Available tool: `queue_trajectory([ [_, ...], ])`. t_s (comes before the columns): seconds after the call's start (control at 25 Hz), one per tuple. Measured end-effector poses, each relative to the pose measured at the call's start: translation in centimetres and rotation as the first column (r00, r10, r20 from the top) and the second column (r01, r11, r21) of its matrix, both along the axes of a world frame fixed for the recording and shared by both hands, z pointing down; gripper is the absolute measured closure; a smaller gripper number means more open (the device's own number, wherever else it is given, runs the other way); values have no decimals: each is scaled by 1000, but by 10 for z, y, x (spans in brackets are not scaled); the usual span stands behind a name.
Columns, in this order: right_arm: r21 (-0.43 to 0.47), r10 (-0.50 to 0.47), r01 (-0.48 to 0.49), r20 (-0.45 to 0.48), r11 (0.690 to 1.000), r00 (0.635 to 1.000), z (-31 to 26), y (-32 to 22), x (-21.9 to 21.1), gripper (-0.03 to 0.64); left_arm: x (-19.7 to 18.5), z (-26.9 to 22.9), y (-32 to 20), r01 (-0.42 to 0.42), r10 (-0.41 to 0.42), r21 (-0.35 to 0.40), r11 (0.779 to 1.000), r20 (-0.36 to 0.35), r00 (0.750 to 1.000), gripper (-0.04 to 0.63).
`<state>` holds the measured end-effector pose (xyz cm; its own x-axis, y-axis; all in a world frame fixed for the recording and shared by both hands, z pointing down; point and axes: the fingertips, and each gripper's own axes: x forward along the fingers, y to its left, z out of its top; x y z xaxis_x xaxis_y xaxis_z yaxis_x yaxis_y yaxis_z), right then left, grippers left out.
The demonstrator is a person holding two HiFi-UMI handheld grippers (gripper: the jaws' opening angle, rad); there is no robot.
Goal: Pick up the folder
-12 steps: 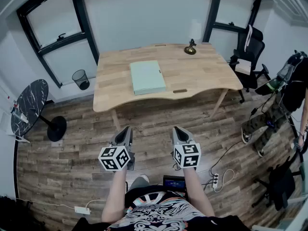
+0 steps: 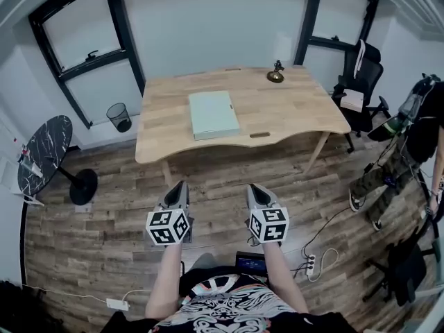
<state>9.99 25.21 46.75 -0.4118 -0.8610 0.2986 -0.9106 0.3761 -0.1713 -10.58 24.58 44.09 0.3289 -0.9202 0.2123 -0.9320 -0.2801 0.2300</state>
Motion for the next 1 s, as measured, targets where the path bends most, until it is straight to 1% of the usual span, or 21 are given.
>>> queue_trajectory([
  [0.08,-2,10,-10,29,1000,1000,0,-3,4,612,-2,-1,-2,18,-18,3,1000,-18,1000,588],
  [0.2,-17,18,-17,46,1000,999,8,-8,10,612,-3,3,-8,25,-26,-12,1000,-55,998,588],
  [0.28,-29,18,-16,71,999,997,15,-14,11,612,-3,8,-15,26,-27,-21,999,-54,998,588],
  [0.36,-37,19,-15,97,999,995,21,-24,11,612,-3,14,-25,26,-27,-22,999,-34,999,586],
  [0.48,-45,17,-13,81,999,997,28,-48,11,612,-3,23,-52,24,-25,-30,999,-26,999,588],
  [0.6,-61,28,-24,71,998,997,36,-86,15,612,-4,32,-92,29,-31,-47,998,-45,999,588],
  [0.72,-80,43,-39,49,996,998,43,-135,19,612,-5,48,-145,34,-36,-86,996,-17,999,588],
  [0.76,-89,44,-40,39,995,998,45,-152,18,612,-6,52,-163,32,-34,-95,995,-18,999,588],
  [0.88,-124,35,-33,12,992,999,53,-203,10,612,-9,54,-217,12,-19,-105,994,-68,997,588],
  [1.0,-153,74,-76,-19,985,997,61,-255,9,612,-10,60,-275,-16,5,-119,993,-94,996,588],
])
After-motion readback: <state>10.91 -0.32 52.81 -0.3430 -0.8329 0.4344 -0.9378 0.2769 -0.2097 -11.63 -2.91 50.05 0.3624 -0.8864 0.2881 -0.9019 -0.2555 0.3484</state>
